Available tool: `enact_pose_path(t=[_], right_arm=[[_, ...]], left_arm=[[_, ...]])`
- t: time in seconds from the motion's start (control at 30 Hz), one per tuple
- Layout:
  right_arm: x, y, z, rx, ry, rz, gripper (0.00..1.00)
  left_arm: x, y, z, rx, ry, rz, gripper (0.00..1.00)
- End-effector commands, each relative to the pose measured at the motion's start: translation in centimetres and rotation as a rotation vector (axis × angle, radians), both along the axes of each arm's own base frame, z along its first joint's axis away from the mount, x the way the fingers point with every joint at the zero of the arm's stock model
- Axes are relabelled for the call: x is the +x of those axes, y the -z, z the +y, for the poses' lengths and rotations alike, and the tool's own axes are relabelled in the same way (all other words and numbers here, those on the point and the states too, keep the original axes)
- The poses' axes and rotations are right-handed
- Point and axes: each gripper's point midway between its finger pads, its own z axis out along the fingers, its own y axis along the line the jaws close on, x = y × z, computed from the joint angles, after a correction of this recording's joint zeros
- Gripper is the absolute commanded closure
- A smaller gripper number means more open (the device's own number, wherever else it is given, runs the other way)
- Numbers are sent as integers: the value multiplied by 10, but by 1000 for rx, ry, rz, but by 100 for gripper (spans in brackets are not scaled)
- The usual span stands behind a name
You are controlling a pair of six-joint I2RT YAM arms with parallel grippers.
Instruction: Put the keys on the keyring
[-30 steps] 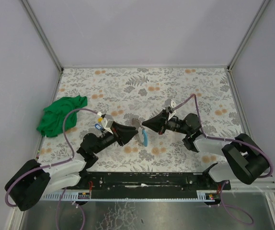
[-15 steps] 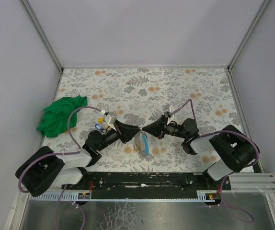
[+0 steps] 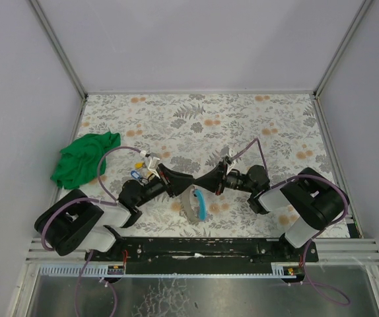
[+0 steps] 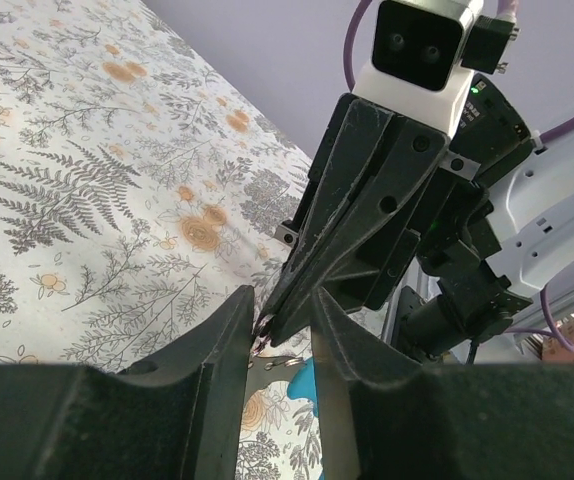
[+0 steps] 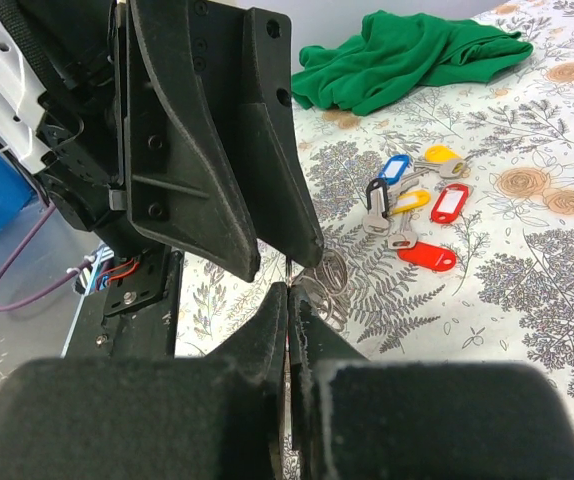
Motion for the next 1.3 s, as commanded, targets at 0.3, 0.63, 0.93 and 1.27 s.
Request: enact_pose_path(t=[0.3, 0.63, 0.93, 1.27], right_arm=[[-3, -62, 1, 144, -8, -200, 100], [-7, -70, 3, 154, -42, -208, 100], [-10, -72, 4, 150, -66, -213, 100], [-6, -64, 2, 60, -36, -167, 92]], left_arm=[[1, -16, 20, 60, -30, -90, 72], [-4, -15, 8, 121, 74, -108, 73], [-10, -18, 0, 122, 151, -131, 82], [-4, -17, 2, 227, 134, -141, 100]])
